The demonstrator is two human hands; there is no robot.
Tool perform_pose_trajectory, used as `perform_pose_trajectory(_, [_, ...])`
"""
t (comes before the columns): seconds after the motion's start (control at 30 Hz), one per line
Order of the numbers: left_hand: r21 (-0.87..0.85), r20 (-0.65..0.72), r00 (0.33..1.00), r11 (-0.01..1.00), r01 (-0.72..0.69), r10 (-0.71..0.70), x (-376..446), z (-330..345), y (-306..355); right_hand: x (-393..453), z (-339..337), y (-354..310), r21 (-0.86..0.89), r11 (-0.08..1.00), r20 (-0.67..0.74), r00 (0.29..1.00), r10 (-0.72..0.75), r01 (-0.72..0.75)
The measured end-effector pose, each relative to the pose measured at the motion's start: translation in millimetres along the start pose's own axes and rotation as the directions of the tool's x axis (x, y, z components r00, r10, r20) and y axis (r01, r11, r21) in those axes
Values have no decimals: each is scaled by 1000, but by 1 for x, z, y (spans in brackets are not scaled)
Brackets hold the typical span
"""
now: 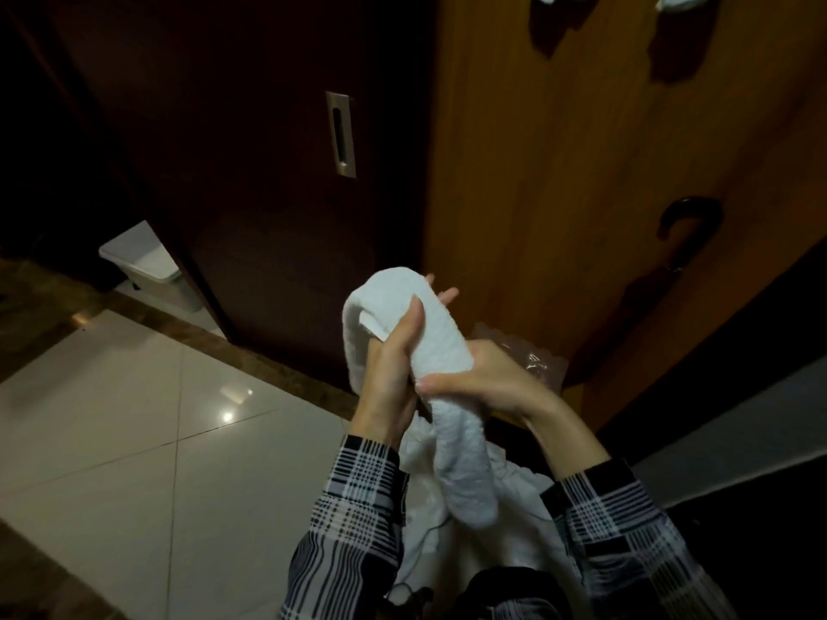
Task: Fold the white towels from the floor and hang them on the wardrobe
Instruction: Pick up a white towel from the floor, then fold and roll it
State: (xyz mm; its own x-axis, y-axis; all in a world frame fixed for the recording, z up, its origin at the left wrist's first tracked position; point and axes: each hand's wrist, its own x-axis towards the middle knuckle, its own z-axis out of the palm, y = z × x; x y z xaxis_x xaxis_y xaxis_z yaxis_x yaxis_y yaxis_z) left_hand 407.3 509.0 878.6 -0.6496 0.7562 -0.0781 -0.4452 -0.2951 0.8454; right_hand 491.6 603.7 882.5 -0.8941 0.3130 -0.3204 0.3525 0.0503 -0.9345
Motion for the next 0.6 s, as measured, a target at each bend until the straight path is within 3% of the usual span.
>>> perform_pose_trajectory(0.1, [0, -69, 996, 999, -55, 54, -1, 5, 1, 0, 6, 19, 108, 985, -81, 989, -124, 132])
perform_pose_trajectory(0.23, [0, -293, 952, 996, -86, 83, 1, 6, 7, -2, 23, 51, -5, 970, -297, 926, -234, 243])
perform_pose_trajectory(0.37, [-60, -442, 890, 987, -152, 111, 3, -2, 17, 13, 66, 91, -65, 982, -420, 888, -187, 176])
perform_pose_trajectory(0.47, [-169, -476, 873, 962, -213, 110, 5, -10, 30, 29, 80, 110, -82, 996, -597, 799, -77, 35])
perform_pose_trajectory(0.6, [-204, -552, 826, 942, -266, 113, 5, -29, 39, 35, 72, 126, -88, 996, -679, 729, -85, 34])
